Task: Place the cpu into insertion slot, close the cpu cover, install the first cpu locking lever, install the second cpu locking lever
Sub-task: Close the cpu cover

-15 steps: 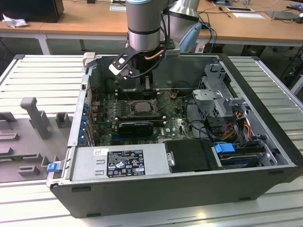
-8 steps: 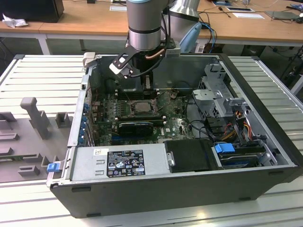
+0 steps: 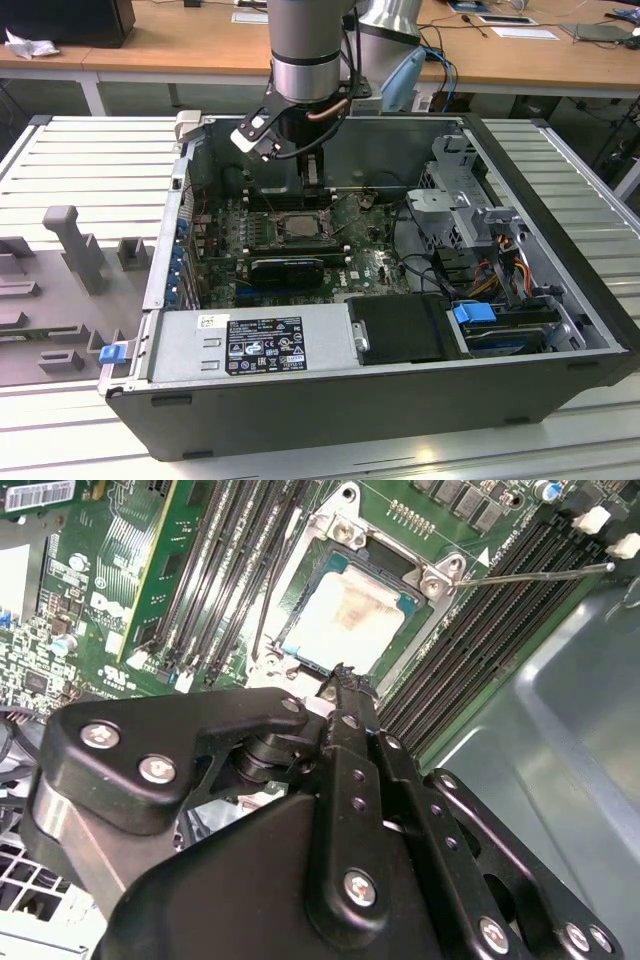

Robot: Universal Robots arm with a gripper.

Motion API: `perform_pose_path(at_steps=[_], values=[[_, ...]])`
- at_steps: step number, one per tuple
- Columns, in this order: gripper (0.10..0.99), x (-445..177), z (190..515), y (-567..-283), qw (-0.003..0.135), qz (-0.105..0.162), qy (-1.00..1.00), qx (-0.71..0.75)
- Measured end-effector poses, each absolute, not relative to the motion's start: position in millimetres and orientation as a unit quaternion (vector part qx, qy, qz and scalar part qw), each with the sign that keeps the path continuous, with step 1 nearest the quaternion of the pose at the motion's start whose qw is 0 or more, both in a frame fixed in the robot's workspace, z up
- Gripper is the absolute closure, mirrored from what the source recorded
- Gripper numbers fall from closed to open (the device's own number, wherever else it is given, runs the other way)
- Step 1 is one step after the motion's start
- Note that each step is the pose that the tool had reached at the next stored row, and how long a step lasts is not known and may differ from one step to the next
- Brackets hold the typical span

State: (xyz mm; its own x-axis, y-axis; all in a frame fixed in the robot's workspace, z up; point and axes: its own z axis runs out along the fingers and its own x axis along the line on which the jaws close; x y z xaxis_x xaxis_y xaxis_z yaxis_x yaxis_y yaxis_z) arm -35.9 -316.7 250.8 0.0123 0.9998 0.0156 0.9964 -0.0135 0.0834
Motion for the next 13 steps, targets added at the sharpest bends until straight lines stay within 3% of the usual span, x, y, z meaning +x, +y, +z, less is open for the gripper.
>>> perform_pose_path(at_steps=[13], values=[[0.98,-32.6,257.0,-315.6,0.025,0.034,0.702,0.711]])
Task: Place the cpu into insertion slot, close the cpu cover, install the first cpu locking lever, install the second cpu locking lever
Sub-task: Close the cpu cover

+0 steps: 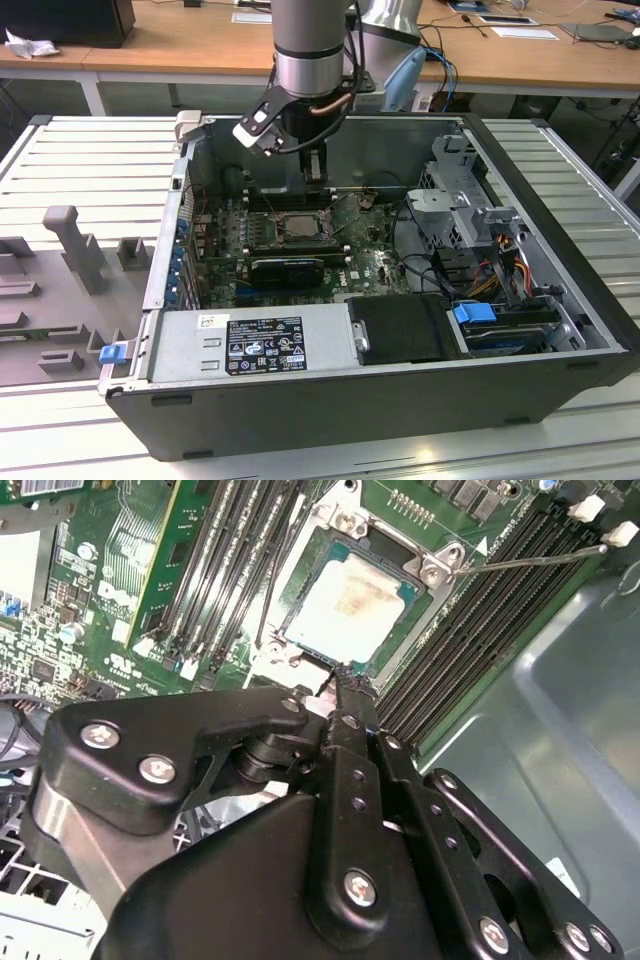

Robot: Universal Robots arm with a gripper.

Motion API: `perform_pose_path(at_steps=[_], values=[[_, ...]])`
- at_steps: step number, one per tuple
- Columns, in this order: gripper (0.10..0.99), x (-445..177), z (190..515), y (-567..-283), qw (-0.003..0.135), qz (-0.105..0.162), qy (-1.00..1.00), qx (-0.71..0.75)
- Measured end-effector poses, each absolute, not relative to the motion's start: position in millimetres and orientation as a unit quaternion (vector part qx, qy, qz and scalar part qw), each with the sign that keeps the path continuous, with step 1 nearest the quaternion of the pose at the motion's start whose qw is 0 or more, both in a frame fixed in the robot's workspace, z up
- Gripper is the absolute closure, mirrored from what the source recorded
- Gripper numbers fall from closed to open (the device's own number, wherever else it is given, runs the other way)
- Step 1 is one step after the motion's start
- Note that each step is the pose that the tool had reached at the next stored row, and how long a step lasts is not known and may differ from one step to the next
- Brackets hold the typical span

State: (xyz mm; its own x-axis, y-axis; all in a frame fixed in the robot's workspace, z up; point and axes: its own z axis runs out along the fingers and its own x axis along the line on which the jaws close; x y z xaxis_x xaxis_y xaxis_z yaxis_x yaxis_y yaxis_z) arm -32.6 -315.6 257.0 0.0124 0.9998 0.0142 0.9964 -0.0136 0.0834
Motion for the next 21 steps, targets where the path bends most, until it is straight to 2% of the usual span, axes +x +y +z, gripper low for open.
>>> perform_pose_path(at_steps=[21], values=[[0.98,-19,271,-314,0.025,0.034,0.702,0.711]])
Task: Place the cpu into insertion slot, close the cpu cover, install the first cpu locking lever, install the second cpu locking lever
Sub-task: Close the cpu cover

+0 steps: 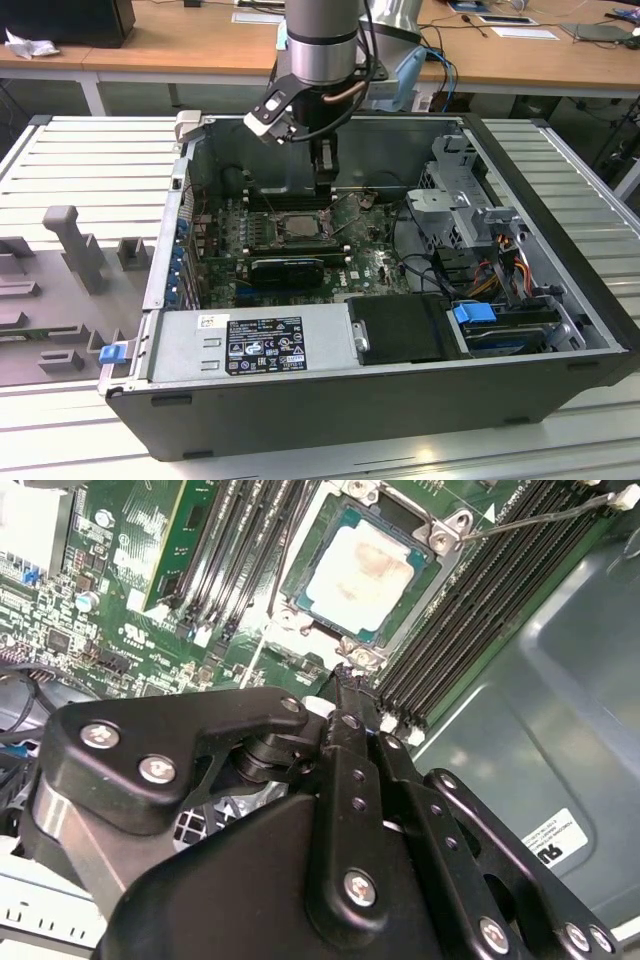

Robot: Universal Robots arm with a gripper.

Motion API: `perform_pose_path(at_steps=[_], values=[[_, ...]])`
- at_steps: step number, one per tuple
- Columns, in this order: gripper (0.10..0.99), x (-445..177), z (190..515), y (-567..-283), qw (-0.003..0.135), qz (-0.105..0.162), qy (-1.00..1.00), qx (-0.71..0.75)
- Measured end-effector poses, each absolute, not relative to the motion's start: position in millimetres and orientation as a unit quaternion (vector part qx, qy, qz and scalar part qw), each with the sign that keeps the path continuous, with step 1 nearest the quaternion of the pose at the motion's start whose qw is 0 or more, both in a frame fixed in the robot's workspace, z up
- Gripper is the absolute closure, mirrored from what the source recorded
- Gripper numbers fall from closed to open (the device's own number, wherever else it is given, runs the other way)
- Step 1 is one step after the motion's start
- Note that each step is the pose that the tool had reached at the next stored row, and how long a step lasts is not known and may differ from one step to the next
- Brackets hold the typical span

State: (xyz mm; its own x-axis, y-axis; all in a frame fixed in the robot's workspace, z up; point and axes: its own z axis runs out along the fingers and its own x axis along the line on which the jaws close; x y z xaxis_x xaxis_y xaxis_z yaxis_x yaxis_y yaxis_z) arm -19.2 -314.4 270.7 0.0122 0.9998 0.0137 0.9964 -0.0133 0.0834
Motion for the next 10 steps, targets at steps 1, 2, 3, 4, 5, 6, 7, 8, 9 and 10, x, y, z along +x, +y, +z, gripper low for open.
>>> perform_pose_path(at_steps=[1,2,3,4,5,6,7,8,9,10], values=[[0.98,-18.2,271.2,-314.4,0.025,0.034,0.702,0.711],[0.98,-17.5,271.5,-314.4,0.025,0.034,0.702,0.711],[0.98,-16.9,271.8,-314.4,0.025,0.034,0.702,0.711],[0.98,-16.1,272.3,-314.4,0.025,0.034,0.702,0.711],[0.98,-15.3,272.8,-314.4,0.025,0.034,0.702,0.711],[0.98,-14.9,273.0,-314.4,0.025,0.034,0.702,0.711],[0.98,-14.2,273.4,-314.4,0.025,0.034,0.702,0.711],[0.98,-13.4,273.7,-314.4,0.025,0.034,0.702,0.711],[0.98,-13.0,273.9,-314.4,0.025,0.034,0.702,0.711],[0.98,-12.6,274.2,-314.4,0.025,0.034,0.702,0.711]])
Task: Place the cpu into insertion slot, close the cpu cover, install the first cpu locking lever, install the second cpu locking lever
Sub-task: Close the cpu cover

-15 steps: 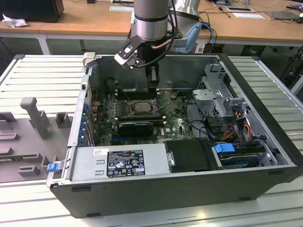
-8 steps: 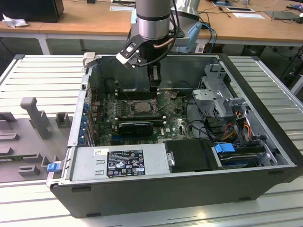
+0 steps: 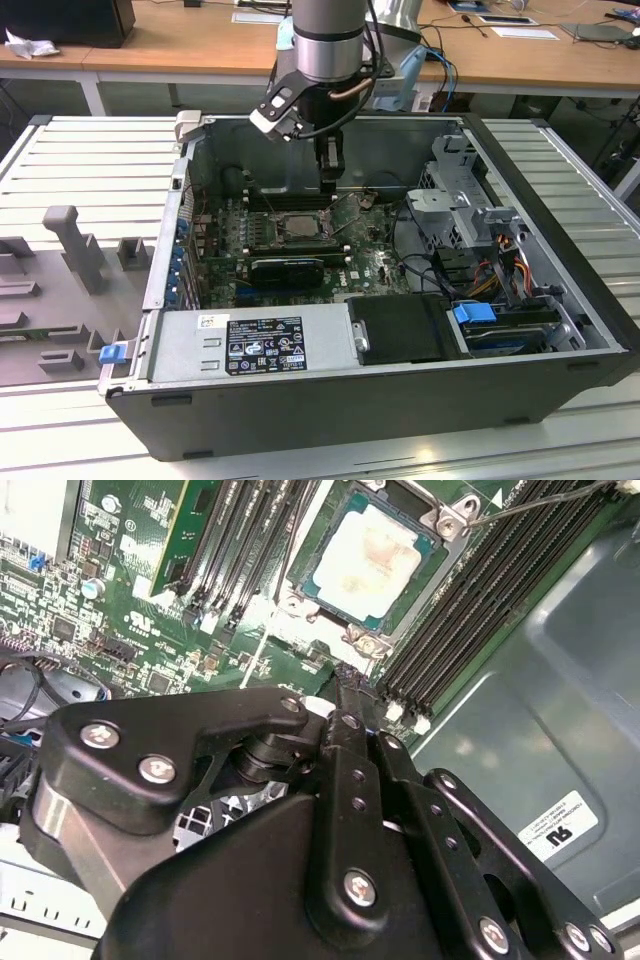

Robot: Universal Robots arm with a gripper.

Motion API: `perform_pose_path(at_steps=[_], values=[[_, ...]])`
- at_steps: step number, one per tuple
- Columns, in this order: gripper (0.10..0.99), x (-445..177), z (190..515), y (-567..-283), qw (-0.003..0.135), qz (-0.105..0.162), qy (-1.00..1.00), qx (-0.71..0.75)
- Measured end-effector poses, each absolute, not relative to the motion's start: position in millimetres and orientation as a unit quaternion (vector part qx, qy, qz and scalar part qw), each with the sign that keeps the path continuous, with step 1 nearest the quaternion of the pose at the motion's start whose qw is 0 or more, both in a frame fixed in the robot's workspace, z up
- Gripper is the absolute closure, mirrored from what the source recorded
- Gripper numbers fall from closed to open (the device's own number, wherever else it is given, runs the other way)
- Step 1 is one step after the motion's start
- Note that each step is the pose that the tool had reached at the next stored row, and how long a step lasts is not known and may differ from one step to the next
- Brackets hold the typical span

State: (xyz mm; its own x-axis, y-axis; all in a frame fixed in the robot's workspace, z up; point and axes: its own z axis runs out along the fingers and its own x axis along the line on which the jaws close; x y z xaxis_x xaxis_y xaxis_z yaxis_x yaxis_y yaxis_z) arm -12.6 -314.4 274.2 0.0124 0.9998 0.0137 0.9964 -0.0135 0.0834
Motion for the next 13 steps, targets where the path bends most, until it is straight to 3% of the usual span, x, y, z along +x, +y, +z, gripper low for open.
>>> perform_pose_path(at_steps=[13], values=[[0.98,-4.0,277.8,-314.3,0.025,0.034,0.702,0.711]])
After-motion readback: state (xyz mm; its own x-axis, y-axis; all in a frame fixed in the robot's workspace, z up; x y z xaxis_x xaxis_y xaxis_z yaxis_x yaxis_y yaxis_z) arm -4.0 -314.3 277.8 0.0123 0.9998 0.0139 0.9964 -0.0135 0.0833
